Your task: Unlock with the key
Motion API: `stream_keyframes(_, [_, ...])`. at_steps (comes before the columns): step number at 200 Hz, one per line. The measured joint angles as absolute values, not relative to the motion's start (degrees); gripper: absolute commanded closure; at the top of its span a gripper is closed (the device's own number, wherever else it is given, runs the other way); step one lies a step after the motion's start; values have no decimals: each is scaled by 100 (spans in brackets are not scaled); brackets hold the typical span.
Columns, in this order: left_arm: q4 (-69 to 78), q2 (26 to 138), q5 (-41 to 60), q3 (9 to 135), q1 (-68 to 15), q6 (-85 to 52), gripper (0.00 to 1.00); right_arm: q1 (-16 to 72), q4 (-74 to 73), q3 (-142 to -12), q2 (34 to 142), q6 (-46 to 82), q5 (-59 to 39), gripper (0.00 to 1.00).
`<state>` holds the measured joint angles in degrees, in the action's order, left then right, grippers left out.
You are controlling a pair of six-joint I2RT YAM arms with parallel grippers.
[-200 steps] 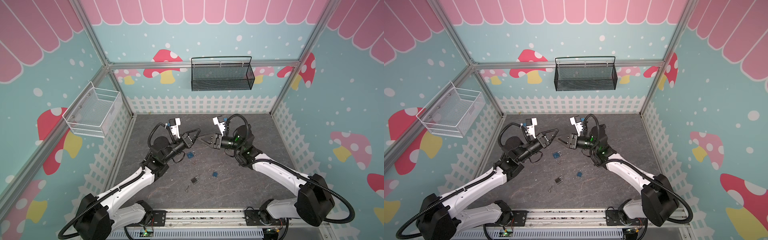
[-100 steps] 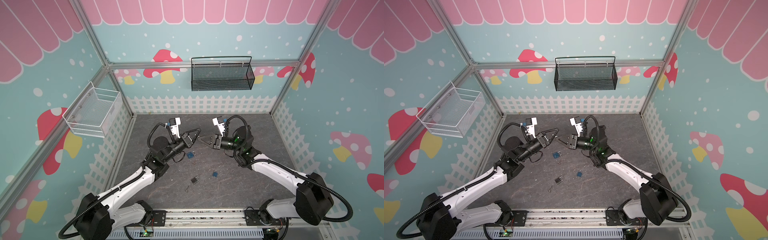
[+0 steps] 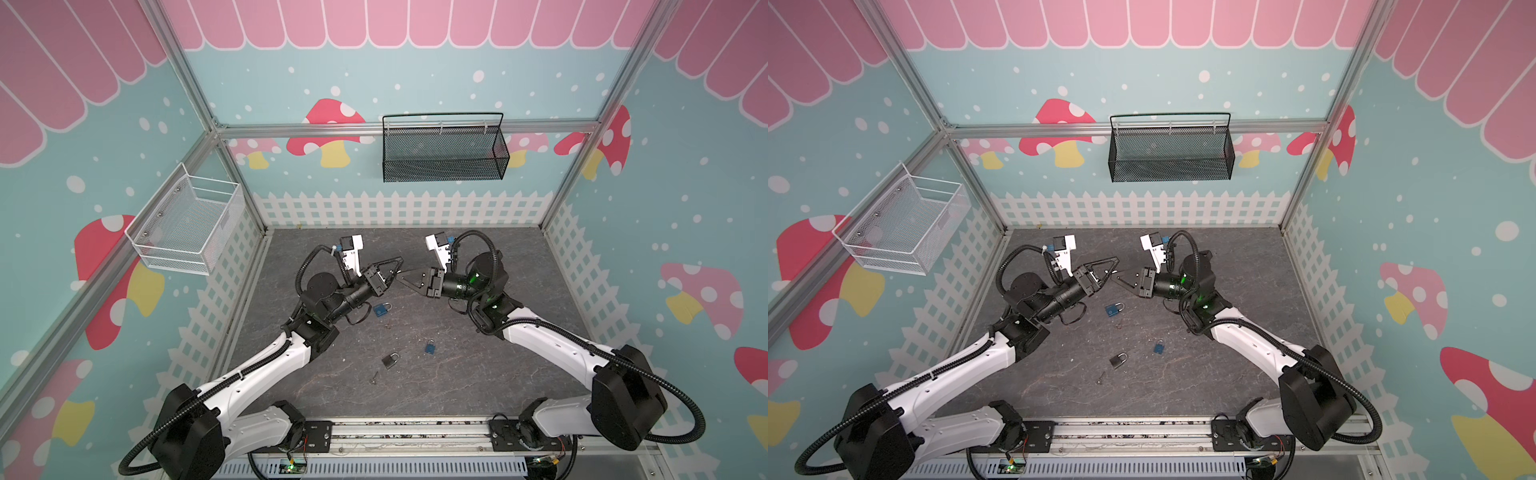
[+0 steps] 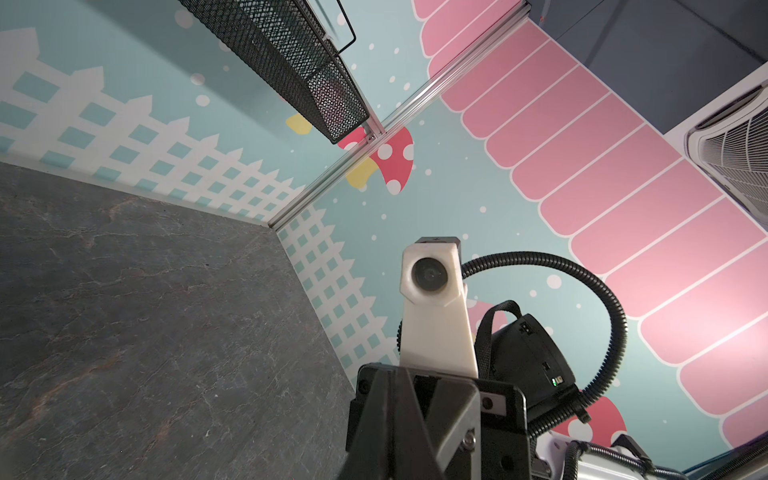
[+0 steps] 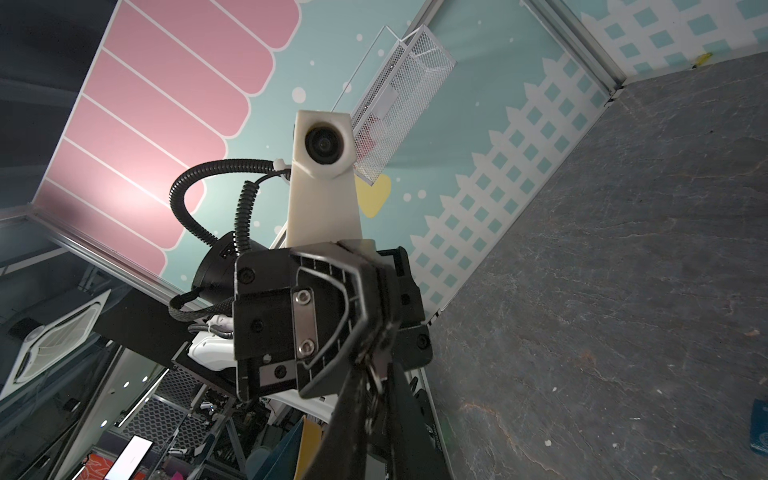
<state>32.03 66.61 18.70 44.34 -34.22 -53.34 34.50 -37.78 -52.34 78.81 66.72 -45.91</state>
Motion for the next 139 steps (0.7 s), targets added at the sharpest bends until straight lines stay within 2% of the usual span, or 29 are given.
stream_keyframes(37, [3186, 6661, 1870, 4440, -3420, -5330, 100, 3446, -3848, -5186, 7881, 6663, -4580, 97])
stream_keyframes(58, [3063, 6661, 1865, 4480, -3420, -5343, 67, 3417, -3857, -5111, 7874, 6643, -4563, 100])
stream_keyframes(73, [3013, 6659, 1846, 4541, -3420, -5345, 53, 3371, -3750, -5037, 7859, 6604, -4543, 100])
stream_keyframes(106, [2650, 6532, 1660, 4611, -3413, -5349, 46, 3236, -3284, -4842, 7675, 6379, -4469, 100])
stream_keyframes(139, [1479, 6326, 1387, 4877, -3413, -5247, 42, 3030, -2749, -4506, 7216, 6086, -4447, 100])
